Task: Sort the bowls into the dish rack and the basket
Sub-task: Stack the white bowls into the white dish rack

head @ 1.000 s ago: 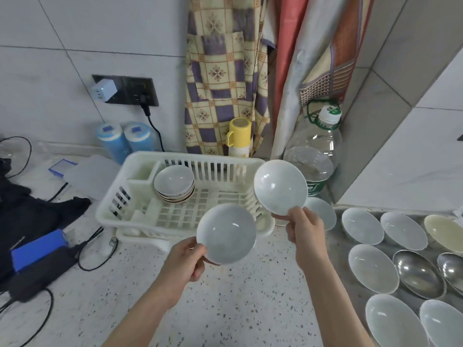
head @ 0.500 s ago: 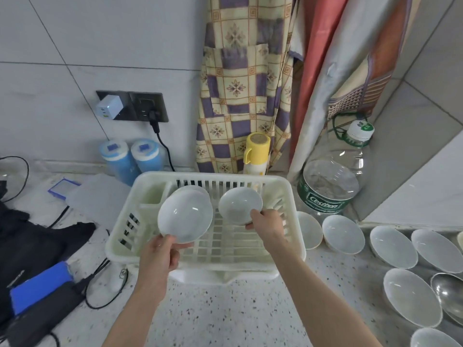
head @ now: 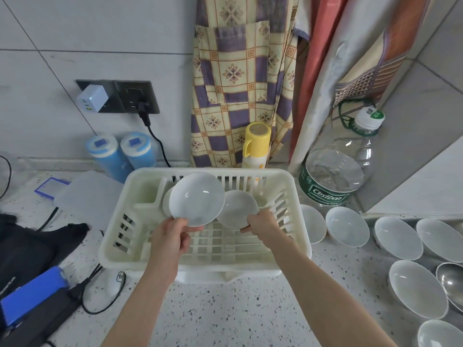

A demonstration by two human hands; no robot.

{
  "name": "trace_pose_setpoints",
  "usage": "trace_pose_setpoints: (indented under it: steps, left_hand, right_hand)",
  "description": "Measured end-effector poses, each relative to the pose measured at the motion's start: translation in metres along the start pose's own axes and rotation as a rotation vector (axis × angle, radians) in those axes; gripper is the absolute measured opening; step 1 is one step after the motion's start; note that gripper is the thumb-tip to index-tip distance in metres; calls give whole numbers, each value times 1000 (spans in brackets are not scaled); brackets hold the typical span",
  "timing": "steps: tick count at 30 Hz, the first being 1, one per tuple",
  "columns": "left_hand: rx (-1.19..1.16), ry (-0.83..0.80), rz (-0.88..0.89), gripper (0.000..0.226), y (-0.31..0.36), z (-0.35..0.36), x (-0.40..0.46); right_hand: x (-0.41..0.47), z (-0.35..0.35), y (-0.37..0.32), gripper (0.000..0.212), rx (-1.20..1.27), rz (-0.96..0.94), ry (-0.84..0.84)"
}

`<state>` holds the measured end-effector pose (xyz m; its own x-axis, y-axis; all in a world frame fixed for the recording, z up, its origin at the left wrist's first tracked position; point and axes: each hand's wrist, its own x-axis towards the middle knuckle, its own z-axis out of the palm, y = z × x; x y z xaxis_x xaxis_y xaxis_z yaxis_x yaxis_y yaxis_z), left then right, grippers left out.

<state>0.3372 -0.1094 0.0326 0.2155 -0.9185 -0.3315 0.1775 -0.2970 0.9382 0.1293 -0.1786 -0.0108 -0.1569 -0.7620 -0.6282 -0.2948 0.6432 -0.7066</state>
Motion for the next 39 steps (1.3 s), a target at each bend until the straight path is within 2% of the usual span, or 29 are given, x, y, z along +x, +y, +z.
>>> trace_pose_setpoints:
  steps: [8,12,16,27,31,33,36,37,39]
  left_hand:
    - [30,-14,-32,30,-4,10,14]
    - [19,-15,-49,31,-5,10,16]
    - [3,-6,-40,20,-5,5,16]
    - [-44,42,-45,19,6,-14,23]
    - [-60,45,-68,17,6,-8,24]
    - [-49,33,-74,18,5,-2,26]
    - [-4,4,-78,20,4,10,29]
    - [22,-16,-78,20,4,14,29]
    - [82,-64,-75,22,2,23,28]
  right_hand:
    - [0,2,3,39,33,-26,-39]
    - [1,4,1,30,49,-38,-90]
    - [1,3,2,24,60,-29,-98]
    - [-5,-1,-1,15,136,34,-140]
    - [-6,-3,-1,31,92,1,-86]
    - [-10,-6,-1,35,-7,-46,-38]
    - [-14,-11,3,32,-204,-190,200]
    - [-16,-12,4,32,-173,-253,270]
    - [-22,-13,3,32,22,-347,255]
